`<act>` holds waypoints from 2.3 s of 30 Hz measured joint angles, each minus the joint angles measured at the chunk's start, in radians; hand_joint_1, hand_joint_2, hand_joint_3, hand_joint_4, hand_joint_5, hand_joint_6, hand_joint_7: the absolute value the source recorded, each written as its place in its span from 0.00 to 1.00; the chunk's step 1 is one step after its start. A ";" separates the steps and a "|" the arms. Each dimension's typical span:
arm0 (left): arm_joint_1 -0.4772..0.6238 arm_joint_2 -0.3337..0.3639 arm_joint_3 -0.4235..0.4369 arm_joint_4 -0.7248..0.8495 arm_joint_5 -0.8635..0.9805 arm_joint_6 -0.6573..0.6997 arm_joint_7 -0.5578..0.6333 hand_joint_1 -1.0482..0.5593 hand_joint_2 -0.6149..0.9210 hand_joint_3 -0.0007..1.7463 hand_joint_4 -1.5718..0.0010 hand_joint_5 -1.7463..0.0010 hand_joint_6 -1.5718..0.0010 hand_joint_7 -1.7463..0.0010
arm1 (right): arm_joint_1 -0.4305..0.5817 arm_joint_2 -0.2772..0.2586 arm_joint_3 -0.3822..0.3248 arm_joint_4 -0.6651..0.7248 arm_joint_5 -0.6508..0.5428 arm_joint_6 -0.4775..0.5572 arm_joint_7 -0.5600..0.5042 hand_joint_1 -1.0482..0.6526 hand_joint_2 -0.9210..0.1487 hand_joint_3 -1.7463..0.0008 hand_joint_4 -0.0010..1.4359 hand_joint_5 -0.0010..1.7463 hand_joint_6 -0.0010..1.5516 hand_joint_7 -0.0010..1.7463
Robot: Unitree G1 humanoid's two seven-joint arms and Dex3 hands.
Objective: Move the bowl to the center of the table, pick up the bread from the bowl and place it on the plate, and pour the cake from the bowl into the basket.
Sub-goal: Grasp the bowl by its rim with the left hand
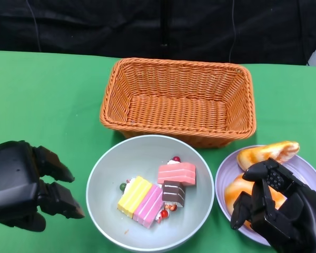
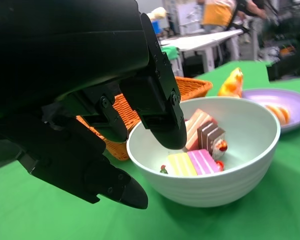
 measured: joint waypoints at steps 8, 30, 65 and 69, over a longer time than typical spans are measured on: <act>-0.092 0.000 -0.062 0.040 0.187 -0.025 0.114 0.36 0.83 0.01 0.49 1.00 0.46 1.00 | -0.014 0.013 0.005 0.003 -0.038 0.012 -0.015 0.58 0.31 0.25 0.60 1.00 0.41 1.00; -0.330 0.072 -0.491 0.115 0.671 0.159 0.644 0.31 0.88 0.01 0.49 1.00 0.52 1.00 | -0.071 0.029 -0.013 0.053 -0.073 0.029 -0.016 0.59 0.31 0.25 0.60 1.00 0.42 1.00; -0.593 -0.004 -1.037 0.545 0.802 0.404 1.128 0.43 0.87 0.00 0.52 0.99 0.53 1.00 | -0.091 0.063 -0.040 0.079 -0.112 0.066 -0.032 0.58 0.32 0.25 0.60 1.00 0.42 1.00; -0.617 -0.047 -1.106 0.595 0.836 0.448 1.219 0.43 0.89 0.01 0.49 0.99 0.52 1.00 | -0.091 0.066 -0.042 0.079 -0.113 0.068 -0.035 0.57 0.31 0.26 0.59 1.00 0.41 1.00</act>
